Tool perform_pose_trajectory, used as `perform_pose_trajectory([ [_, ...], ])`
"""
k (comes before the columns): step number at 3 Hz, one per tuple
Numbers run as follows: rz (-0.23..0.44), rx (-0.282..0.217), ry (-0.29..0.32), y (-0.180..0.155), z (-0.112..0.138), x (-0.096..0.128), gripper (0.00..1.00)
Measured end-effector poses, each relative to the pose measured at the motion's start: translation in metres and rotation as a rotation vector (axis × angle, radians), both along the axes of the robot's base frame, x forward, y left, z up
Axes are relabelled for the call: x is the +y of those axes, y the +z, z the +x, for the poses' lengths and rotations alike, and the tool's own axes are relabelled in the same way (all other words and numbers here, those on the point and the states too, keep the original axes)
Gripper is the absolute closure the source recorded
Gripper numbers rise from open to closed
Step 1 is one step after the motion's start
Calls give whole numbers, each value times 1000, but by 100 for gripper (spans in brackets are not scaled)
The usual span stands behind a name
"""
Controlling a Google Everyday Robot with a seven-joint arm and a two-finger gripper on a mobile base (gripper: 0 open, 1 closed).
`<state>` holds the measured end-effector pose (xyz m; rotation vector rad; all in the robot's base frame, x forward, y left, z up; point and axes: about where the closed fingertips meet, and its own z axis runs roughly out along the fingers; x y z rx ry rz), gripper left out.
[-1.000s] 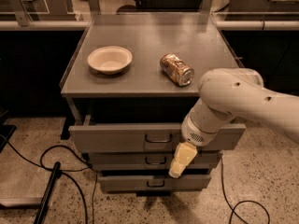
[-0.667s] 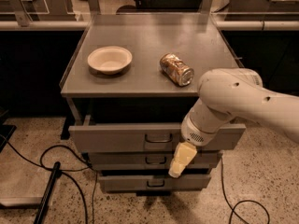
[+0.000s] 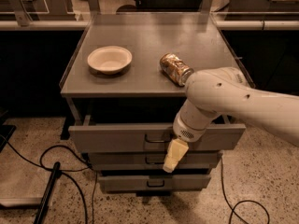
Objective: Open top drawer
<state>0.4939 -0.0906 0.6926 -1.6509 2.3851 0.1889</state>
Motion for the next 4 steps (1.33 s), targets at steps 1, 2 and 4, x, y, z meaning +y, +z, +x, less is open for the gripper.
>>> perform_pose_trajectory([
  [1,-27,27,8,-22,1,0,0],
  [2,-53,58,16,-33,-7,-6,0],
  [4,-52,98,-40,-12,-62,-23,0],
])
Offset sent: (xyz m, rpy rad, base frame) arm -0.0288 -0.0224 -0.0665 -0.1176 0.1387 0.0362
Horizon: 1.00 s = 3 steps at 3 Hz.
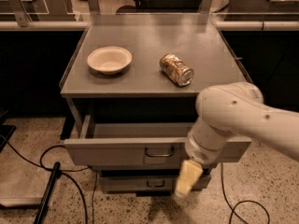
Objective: Open top drawer
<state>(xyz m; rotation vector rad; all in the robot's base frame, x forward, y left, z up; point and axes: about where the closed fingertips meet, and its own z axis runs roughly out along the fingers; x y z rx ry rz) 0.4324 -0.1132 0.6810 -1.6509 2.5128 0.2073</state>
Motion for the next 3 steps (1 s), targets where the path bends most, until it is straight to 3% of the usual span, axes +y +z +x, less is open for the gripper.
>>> perform_pose_trajectory([
  [1,-14,41,-74,19,-55,-20,0],
  [2,-16,37,-80,22,-57,-22,0],
  [3,2,-6,-65,27,-37,-14,0],
])
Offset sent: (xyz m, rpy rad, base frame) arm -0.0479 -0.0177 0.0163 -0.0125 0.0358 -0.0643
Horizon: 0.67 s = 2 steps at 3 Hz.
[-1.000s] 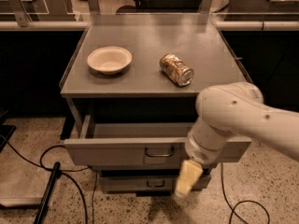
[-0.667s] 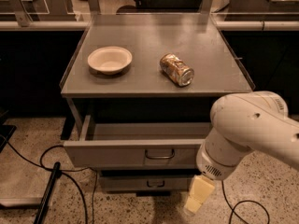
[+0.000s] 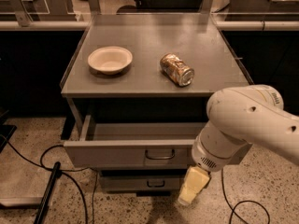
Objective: Open top drawer
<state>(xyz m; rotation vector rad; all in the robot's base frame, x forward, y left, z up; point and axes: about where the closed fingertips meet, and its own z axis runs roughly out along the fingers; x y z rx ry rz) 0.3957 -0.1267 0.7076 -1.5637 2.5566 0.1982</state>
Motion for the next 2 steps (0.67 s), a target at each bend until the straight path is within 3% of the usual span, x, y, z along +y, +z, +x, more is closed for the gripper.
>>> perform_pose_trajectory([
  [2,6,-74,34,10,39,11,0],
])
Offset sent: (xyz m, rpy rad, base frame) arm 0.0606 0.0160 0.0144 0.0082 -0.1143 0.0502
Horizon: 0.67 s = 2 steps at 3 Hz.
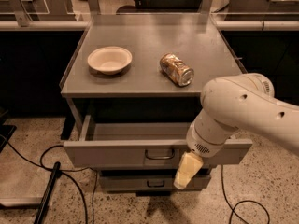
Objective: Open top drawer
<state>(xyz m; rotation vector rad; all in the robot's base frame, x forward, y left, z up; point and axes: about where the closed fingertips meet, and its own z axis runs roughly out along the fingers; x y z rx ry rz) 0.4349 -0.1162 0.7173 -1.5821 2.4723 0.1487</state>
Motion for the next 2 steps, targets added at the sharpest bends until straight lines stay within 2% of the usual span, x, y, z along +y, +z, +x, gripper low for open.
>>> perform_pose_trajectory([
  [2,-31,91,34,-61,16,15,0],
])
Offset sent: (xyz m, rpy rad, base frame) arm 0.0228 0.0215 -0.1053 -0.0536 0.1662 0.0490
